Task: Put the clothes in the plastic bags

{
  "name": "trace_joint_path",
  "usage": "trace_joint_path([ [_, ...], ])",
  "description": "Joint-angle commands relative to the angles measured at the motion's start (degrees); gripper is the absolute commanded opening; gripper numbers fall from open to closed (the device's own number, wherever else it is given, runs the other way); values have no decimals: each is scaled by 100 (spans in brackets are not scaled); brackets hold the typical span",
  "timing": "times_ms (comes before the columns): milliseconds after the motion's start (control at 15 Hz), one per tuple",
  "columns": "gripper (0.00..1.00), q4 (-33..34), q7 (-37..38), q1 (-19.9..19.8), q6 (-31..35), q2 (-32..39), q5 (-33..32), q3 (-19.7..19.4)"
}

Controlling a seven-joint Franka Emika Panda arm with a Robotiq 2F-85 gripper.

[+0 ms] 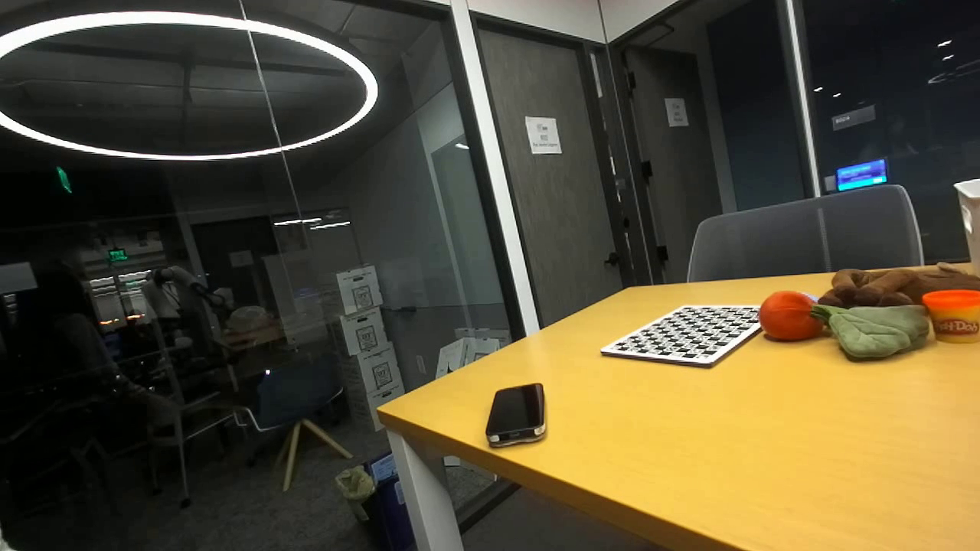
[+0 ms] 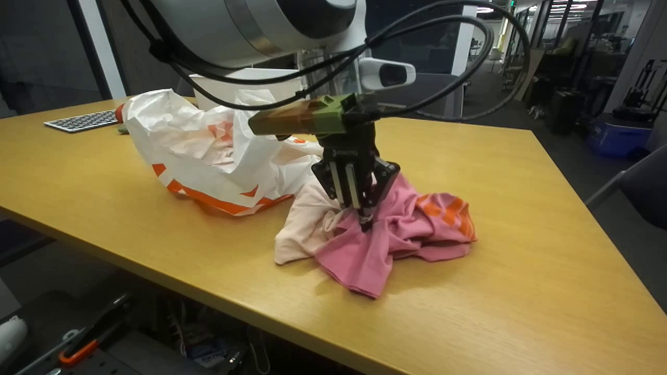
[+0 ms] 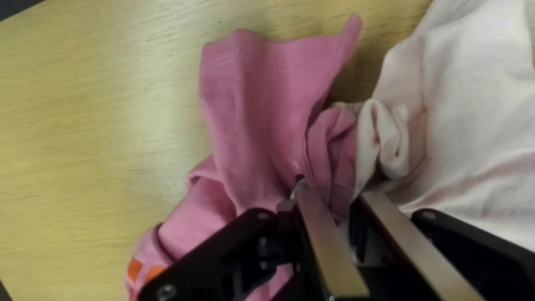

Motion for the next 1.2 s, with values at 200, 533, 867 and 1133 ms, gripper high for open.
trace_joint_path([
  [200,14,-160,697,-379,-831,-1780,-740,423],
  [533,14,-7,859,-517,-1525,-3117,-777,894],
  [867,14,649,808,-686,-1690,-3386,-900,1045],
  [1133,14,1171,843,-731,-1554,-3472,-1148,1082],
])
